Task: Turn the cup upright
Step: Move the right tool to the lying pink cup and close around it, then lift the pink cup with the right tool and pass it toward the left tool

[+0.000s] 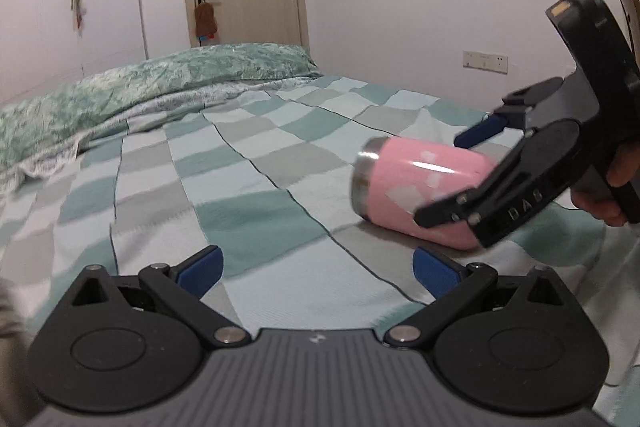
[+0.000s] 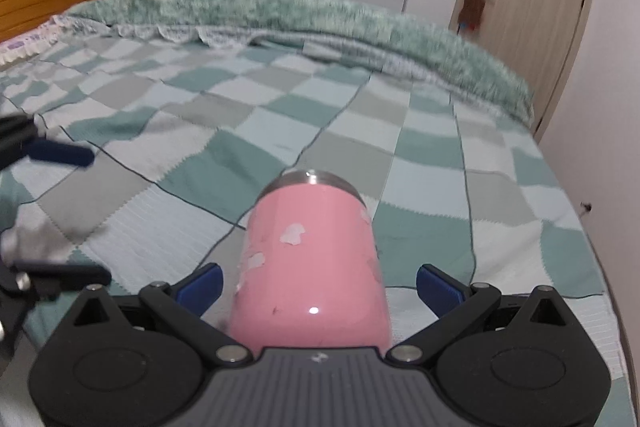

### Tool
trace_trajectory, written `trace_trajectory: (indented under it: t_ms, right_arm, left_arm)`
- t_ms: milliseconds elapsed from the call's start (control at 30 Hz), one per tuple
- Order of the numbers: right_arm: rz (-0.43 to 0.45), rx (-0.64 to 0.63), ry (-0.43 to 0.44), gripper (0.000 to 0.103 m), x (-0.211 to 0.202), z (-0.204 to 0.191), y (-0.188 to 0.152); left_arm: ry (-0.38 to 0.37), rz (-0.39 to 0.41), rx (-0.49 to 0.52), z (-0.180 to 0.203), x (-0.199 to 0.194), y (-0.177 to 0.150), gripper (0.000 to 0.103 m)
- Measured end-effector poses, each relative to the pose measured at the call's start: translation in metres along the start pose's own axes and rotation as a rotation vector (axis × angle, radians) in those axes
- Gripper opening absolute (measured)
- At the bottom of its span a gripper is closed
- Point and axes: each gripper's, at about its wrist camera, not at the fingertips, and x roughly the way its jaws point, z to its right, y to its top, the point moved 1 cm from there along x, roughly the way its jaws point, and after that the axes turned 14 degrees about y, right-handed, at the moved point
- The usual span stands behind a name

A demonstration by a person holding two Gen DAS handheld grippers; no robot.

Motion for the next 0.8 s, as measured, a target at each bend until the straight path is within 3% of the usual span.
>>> trace_trajectory:
  t_ms: [200,233,267,300,600,800]
  right_arm:
    - [-0.096,0.065,0.028,0.101,0.02,0.006,0.003]
    - [-0.111,0.078,0.033,0.098,0.023,0.007,0.003]
    - [-0.12,0.093,0.041,0.083,0.024,0.009,0.003]
    - [-0.123,0.114,0.048,0.084,0.025,0.011,0.003]
    - [-0.081,0.19,0.063,0.083,-0.007,0.0,-0.002]
    - [-0.011,0.208,0.099,0.083,-0.061,-0.036,-0.003]
  left_arm:
    - [-0.028,-0.021,0.059,-0.007,0.018,0.003,0.103]
    - [-0.029,-0.029,0.061,-0.008,0.02,0.0,0.103]
    - [-0.025,-0.035,0.06,-0.008,0.022,-0.001,0.103]
    - [-0.022,-0.043,0.057,-0.009,0.023,-0.003,0.103]
    - [-0.018,-0.045,0.014,-0.009,-0.002,0.003,0.103]
    - [0.02,-0.028,-0.03,-0.011,-0.063,0.01,0.103]
